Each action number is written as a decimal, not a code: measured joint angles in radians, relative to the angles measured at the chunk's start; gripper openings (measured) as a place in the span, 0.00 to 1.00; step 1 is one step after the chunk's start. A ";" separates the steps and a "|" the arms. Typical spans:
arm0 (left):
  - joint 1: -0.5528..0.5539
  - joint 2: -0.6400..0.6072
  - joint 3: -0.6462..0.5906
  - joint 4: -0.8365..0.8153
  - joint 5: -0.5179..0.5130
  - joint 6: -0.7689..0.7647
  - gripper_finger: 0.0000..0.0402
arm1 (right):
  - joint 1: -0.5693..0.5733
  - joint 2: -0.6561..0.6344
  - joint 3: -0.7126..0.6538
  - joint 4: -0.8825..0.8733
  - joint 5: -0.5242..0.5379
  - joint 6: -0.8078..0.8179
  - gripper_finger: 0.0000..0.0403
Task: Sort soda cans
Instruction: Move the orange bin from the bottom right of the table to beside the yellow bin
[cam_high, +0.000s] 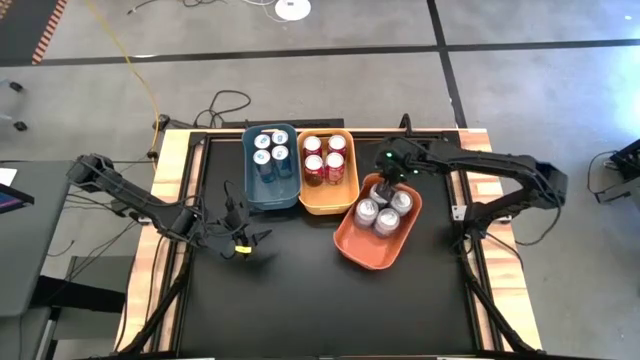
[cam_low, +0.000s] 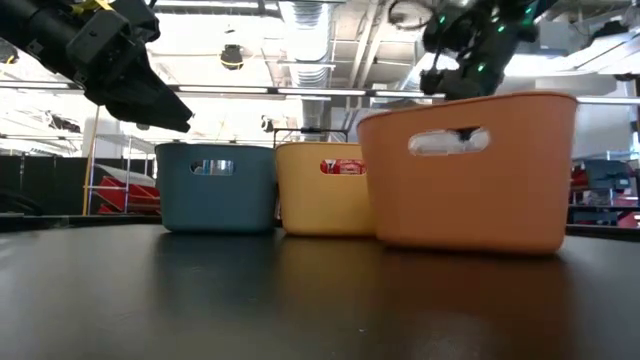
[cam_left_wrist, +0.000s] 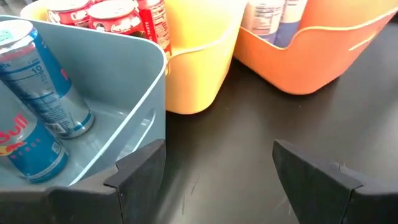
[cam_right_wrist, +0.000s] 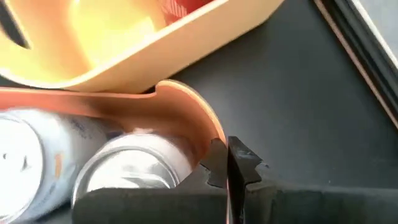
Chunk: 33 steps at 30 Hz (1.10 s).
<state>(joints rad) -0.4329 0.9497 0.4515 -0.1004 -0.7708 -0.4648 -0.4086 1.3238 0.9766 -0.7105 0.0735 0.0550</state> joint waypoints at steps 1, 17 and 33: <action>-0.001 0.000 0.000 0.000 0.000 0.000 0.72 | -0.002 0.023 0.004 0.006 0.003 -0.006 0.02; -0.020 0.000 0.000 -0.016 0.000 -0.008 0.72 | 0.016 0.053 0.128 -0.007 0.022 -0.008 0.19; -0.170 -0.013 0.000 0.061 -0.225 0.086 0.72 | 0.148 -0.099 0.184 0.000 0.059 0.250 0.23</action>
<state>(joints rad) -0.6033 0.9364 0.4515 -0.0398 -0.9954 -0.3784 -0.2602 1.2245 1.1610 -0.7107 0.1322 0.3054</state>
